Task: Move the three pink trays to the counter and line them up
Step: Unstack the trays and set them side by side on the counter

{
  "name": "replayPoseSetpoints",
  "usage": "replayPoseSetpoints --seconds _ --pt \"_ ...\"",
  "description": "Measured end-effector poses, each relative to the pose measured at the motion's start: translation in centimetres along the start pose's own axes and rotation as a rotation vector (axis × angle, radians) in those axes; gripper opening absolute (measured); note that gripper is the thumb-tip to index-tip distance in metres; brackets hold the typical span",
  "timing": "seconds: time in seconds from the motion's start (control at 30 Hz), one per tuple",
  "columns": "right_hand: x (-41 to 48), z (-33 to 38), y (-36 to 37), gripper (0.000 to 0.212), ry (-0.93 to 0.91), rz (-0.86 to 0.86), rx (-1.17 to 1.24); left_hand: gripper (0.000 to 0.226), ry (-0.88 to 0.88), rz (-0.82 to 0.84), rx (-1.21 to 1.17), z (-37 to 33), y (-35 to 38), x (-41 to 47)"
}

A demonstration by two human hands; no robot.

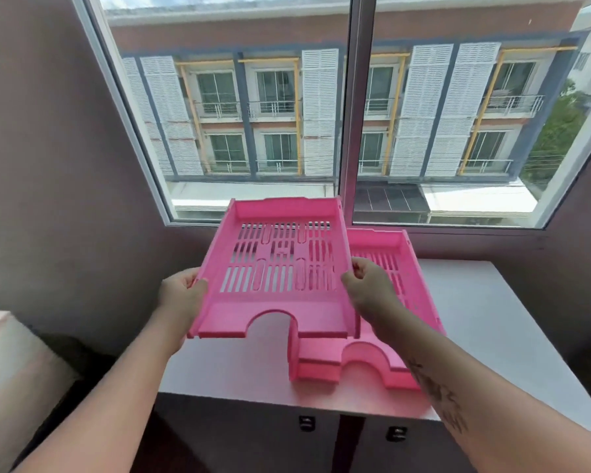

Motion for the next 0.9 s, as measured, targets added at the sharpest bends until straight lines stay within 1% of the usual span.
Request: replayPoseSetpoints --seconds 0.17,0.27,0.37,0.5,0.63,0.73,0.83,0.9 --pt "0.6 1.8 7.6 0.021 -0.033 0.121 0.006 0.031 -0.015 -0.132 -0.044 2.9 -7.3 1.4" --pt "1.0 1.7 11.1 0.031 -0.03 0.144 -0.044 0.031 -0.035 -0.167 -0.059 5.2 -9.4 1.8" --pt "1.3 0.6 13.5 0.038 0.03 0.132 -0.12 0.031 -0.104 -0.161 -0.09 8.2 -9.2 2.3" --pt "1.3 -1.8 15.9 0.035 0.102 0.137 -0.259 0.033 -0.187 -0.153 -0.129 12.8 -7.9 2.4" --pt "1.2 -4.6 17.5 0.05 0.221 0.197 -0.397 0.036 -0.239 -0.137 -0.13 16.3 -6.7 2.0" --pt "1.4 -5.7 18.0 0.043 0.236 0.186 -0.458 0.04 -0.246 -0.137 -0.14 17.9 -5.7 1.4" --pt "1.2 -5.9 18.2 0.046 0.253 0.203 -0.491 0.041 -0.251 -0.13 -0.129 19.0 -5.2 1.1" --pt "1.3 -5.0 18.2 0.048 0.218 0.212 -0.52 0.04 -0.248 -0.103 -0.089 18.8 -5.4 1.1"
Point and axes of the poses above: each hand's wrist, its own x-axis towards the middle knuckle, its own y-axis out of the palm, z = x × y, the point moved 4 cm from there along x, towards the middle knuckle, and after that the axes turned 3 degrees about x, right-handed, at the moved point
